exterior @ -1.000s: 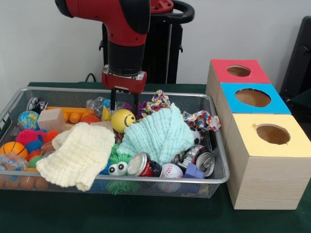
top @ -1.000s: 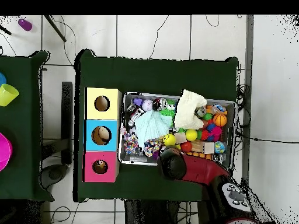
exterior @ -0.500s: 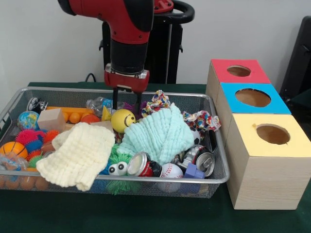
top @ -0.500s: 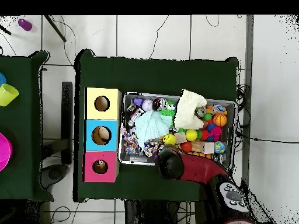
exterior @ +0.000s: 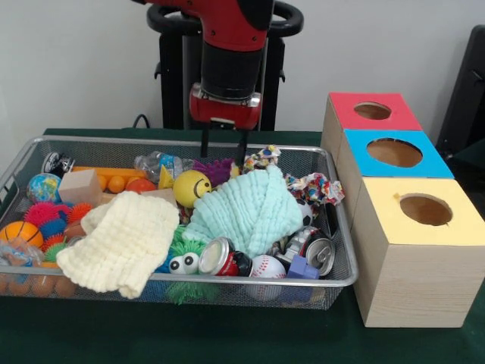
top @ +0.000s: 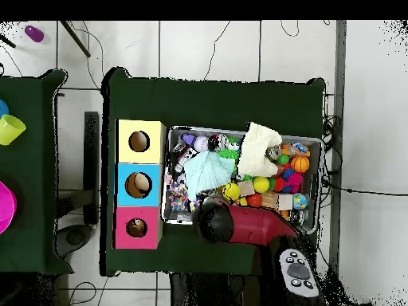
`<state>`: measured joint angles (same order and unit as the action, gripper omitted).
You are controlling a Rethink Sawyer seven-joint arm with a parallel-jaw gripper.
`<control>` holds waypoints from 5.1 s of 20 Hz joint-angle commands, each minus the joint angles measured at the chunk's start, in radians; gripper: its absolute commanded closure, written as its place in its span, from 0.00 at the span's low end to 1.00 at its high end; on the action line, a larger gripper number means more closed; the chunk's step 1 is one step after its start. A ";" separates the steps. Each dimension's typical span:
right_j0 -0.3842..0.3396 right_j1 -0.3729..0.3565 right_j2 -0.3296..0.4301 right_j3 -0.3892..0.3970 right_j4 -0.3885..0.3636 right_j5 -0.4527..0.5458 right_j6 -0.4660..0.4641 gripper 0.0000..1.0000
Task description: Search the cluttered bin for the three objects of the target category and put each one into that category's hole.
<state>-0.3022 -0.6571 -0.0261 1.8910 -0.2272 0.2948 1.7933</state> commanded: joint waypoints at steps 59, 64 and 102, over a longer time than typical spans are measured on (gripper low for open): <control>0.054 0.333 0.037 -0.224 0.072 -0.219 0.236 0.00; 0.034 0.370 0.048 -0.234 0.073 -0.277 0.210 0.00; -0.122 -0.052 0.136 -0.159 0.029 0.280 -0.065 1.00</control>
<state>-0.4072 -0.5493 0.0548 1.6899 -0.1887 0.3465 1.7933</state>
